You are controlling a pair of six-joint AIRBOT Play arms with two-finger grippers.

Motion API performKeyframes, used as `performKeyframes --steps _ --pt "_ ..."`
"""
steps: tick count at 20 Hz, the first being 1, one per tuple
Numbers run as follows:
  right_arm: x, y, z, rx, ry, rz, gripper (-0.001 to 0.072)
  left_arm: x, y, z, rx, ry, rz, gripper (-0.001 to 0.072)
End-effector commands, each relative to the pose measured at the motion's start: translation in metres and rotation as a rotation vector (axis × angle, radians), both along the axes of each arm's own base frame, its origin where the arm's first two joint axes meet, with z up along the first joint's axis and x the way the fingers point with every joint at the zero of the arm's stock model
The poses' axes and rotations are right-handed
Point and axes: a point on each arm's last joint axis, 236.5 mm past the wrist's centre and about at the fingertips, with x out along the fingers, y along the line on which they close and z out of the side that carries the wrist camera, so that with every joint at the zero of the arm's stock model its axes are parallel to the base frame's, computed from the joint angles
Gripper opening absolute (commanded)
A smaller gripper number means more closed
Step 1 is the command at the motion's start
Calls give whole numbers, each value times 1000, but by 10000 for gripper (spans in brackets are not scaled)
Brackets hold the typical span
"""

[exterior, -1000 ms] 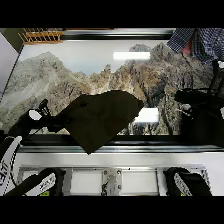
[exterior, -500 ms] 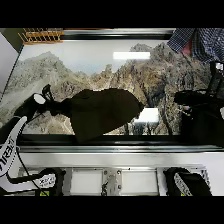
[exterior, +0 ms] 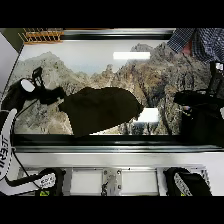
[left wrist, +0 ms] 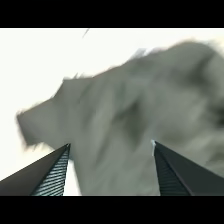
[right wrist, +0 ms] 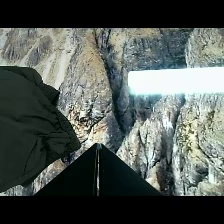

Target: Fold the clothes and pants, and hang the long-sleeved shirts on hangers.

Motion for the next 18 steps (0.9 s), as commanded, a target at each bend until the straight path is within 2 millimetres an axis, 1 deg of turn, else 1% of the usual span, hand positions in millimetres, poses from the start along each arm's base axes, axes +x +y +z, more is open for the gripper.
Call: performKeyframes --steps 1,2,3,4,6,10,13,15,16,17,18 --pt "0 0 0 1 0 0 22 -93 9 -42 -12 203 23 545" --pt "0 0 0 0 0 0 23 -114 4 -54 -25 241 27 545" --pt "0 0 0 0 0 0 23 -130 -3 -63 -48 262 31 545" --pt "0 1 0 3 0 1 23 -140 -13 -70 -81 270 36 544" --pt "0 2 1 12 -1 2 22 -150 -34 -78 -141 265 31 544" --pt "0 7 2 38 -3 5 23 -155 -70 -90 -193 292 -13 544" --pt "0 7 2 37 -3 5 22 -150 -96 -99 -224 297 -35 544" --pt "0 7 2 37 -1 5 23 -142 -110 -97 -223 286 -73 540" --pt "-1 7 1 37 5 7 23 -135 -114 -92 -221 269 -92 298" --pt "-2 7 -2 38 17 10 23 -127 -117 -87 -219 247 -104 71" --pt "-3 8 -7 40 38 14 24 -118 -118 -80 -218 225 -113 5"
